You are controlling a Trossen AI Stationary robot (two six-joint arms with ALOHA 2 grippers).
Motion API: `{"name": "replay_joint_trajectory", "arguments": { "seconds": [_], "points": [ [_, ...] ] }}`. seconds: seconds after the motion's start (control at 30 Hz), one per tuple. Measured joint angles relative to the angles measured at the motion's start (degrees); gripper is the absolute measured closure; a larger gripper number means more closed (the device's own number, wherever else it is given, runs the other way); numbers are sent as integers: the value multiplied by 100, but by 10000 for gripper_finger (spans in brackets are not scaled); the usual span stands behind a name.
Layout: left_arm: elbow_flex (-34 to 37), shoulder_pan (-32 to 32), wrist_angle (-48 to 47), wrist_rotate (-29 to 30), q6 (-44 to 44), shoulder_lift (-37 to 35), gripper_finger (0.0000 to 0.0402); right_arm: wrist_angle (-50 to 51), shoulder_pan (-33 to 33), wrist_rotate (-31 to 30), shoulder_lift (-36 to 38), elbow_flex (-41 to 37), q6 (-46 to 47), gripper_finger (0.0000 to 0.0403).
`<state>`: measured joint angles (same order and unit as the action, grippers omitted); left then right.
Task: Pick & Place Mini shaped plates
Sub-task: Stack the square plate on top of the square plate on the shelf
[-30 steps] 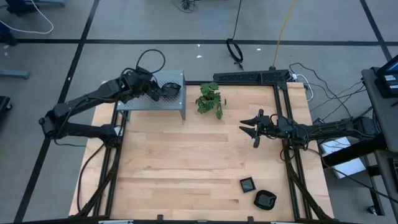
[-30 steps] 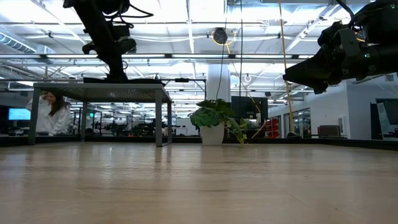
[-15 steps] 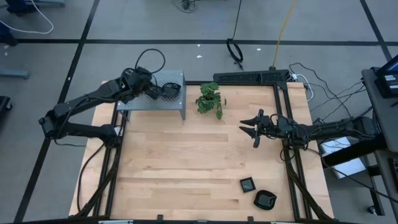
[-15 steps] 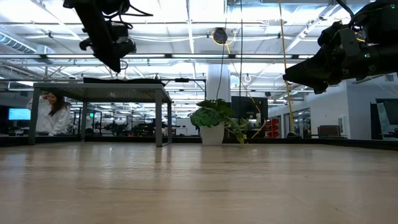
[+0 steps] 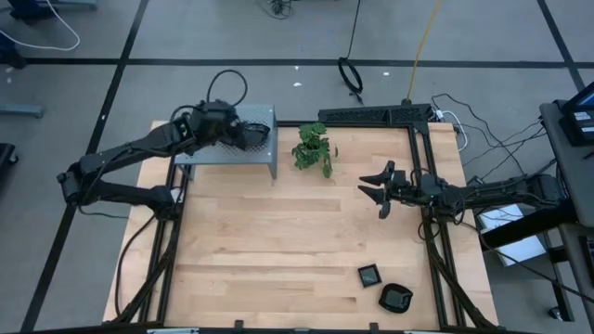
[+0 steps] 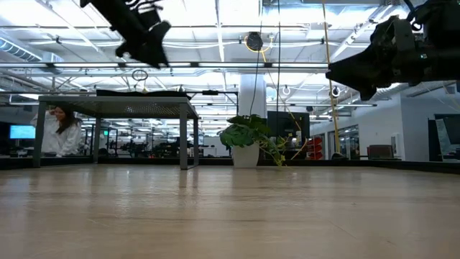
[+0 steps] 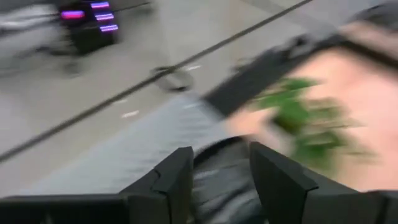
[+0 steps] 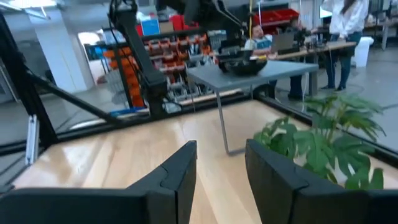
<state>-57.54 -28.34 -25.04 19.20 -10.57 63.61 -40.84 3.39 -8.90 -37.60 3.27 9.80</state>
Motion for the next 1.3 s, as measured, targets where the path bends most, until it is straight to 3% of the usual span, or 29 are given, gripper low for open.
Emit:
{"name": "replay_joint_trajectory", "arguments": {
  "seconds": [0.13, 0.23, 0.43, 0.53, 0.7, 1.1, 1.3],
  "points": [
    [0, 465, 410, -880, -271, 0, 236, -45, -1, 152, 0, 14, 0, 275],
    [0, 955, 425, -1192, -469, 4, 236, 407, -8, 474, 0, 179, 21, 272],
    [-1, 2037, 438, -1214, -983, 216, 236, 2834, -53, 637, -56, 1219, 153, 244],
    [-2, 2498, 416, -1160, -1305, 430, 236, 4054, -233, 1102, -195, 1615, 199, 224],
    [-1, 3095, 562, -1125, -1811, 890, 236, 4257, -818, 2263, -506, 1755, 817, 209],
    [-4, 3979, 1923, -1114, -2240, 1837, 236, 4193, -2639, 1158, -2012, 1757, 1226, 214],
    [0, 4274, 2368, -1110, -2325, 2115, 236, 3237, -3356, 1044, -2995, 1757, 1270, 214]
  ]
}}
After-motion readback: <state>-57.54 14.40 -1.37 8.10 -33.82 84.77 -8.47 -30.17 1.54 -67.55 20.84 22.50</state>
